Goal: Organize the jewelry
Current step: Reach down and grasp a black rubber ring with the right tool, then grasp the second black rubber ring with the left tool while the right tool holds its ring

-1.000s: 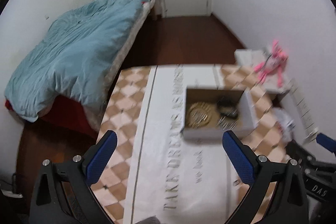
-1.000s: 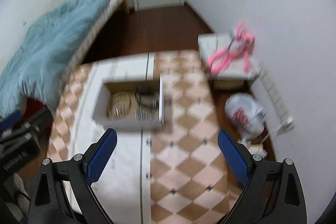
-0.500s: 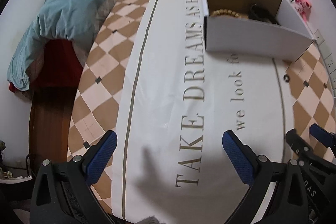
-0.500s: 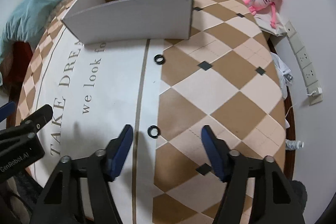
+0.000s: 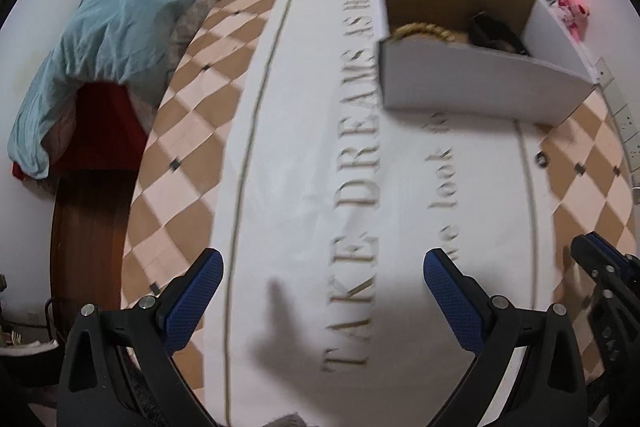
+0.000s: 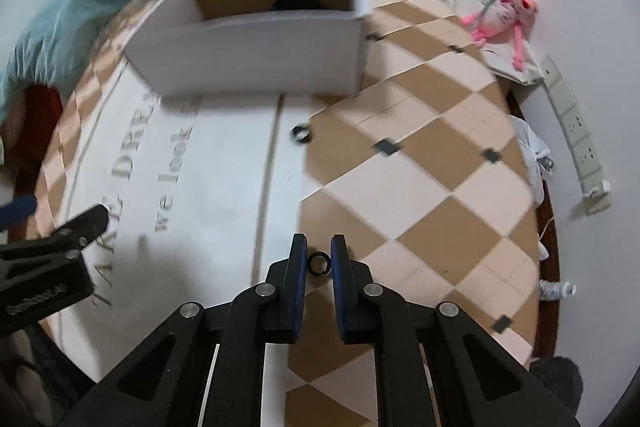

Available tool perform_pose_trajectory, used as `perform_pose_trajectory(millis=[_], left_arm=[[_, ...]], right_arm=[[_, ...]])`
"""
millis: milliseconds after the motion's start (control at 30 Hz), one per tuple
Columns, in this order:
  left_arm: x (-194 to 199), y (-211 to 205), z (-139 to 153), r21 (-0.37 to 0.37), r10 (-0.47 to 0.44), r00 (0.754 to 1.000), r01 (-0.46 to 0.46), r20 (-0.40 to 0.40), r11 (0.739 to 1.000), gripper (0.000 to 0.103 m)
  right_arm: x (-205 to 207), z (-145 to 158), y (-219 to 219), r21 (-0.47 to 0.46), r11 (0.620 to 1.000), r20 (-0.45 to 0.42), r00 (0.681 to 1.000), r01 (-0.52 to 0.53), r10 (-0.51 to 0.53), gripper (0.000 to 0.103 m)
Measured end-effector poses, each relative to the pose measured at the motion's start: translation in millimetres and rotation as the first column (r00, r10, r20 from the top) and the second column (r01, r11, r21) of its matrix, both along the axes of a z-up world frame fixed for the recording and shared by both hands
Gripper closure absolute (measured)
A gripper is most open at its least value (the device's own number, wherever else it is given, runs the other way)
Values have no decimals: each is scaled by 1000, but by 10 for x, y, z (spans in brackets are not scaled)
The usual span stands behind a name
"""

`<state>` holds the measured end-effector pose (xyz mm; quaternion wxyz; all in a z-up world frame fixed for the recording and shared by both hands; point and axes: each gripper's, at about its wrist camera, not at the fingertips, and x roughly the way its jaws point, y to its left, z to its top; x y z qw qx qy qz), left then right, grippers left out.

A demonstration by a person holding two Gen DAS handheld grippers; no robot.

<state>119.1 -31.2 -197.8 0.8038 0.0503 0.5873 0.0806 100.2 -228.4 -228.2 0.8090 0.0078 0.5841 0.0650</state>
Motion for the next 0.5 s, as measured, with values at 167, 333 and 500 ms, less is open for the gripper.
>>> perform_pose_trajectory(millis=[167, 333, 500], left_arm=[[217, -374, 6, -101, -51, 999, 52, 7, 994, 1], [442, -790, -52, -184, -120, 993, 120, 9, 976, 7], [583, -1123, -85, -183, -191, 981, 192, 26, 964, 25]], right_arm=[[128, 146, -409, 24, 994, 26, 994, 107, -107, 91], [310, 98, -758, 28, 981, 9, 981, 192, -192, 91], [394, 74, -985, 27, 971, 8, 971, 238, -239, 91]])
